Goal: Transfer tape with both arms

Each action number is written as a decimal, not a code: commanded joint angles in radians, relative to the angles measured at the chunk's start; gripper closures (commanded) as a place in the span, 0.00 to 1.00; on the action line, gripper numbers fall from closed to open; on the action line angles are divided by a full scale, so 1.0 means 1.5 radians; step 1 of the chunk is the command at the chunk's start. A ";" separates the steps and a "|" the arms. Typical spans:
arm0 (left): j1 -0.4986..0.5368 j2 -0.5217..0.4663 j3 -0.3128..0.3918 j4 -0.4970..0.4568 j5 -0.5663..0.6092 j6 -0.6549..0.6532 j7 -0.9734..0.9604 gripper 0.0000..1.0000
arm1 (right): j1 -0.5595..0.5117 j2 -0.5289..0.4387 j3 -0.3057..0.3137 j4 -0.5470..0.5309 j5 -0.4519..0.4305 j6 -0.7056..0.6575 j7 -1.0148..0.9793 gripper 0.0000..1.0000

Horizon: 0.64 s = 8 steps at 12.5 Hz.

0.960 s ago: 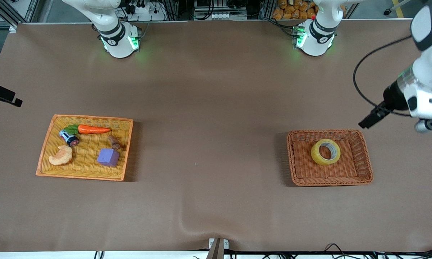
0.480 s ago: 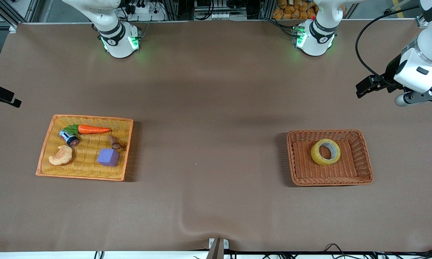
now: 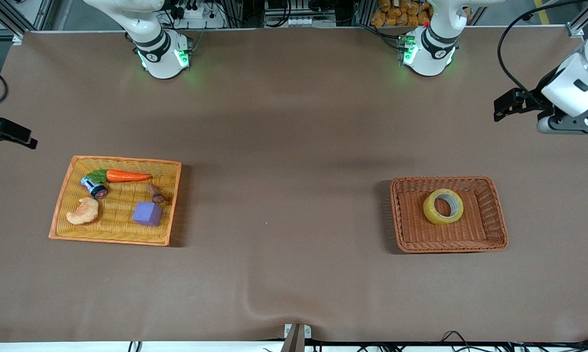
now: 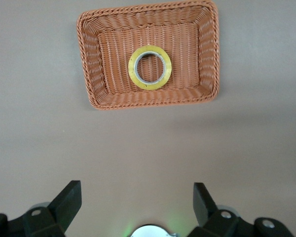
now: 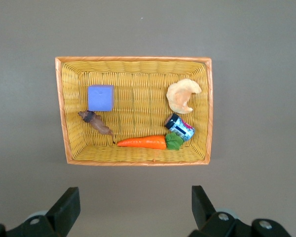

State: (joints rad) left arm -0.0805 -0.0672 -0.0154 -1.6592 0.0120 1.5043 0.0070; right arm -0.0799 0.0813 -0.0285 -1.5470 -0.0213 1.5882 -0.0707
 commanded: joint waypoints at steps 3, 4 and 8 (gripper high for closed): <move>-0.021 -0.019 0.015 0.027 -0.012 -0.025 0.025 0.00 | 0.002 0.009 0.000 0.002 -0.012 0.018 -0.002 0.00; -0.019 -0.022 0.011 0.027 -0.012 -0.026 0.031 0.00 | 0.005 0.009 0.000 0.001 -0.012 0.014 -0.002 0.00; -0.023 -0.027 0.009 0.034 -0.013 -0.028 0.026 0.00 | 0.002 0.008 -0.001 0.003 0.006 0.011 -0.002 0.00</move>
State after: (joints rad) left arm -0.1093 -0.0974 -0.0047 -1.6235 0.0108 1.4817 0.0369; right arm -0.0652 0.0954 -0.0320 -1.5482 -0.0247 1.6110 -0.0705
